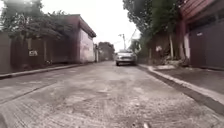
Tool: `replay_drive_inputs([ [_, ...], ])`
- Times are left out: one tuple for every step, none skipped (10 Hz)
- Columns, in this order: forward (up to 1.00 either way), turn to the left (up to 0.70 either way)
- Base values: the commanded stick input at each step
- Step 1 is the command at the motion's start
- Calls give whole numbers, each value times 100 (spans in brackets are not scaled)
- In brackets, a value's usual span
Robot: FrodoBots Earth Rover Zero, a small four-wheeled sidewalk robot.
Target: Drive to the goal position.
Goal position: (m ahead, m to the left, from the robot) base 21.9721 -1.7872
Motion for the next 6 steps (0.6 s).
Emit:
replay_drive_inputs([
  [70,0],
  [70,0],
  [70,0],
  [70,0],
  [70,0],
  [70,0],
])
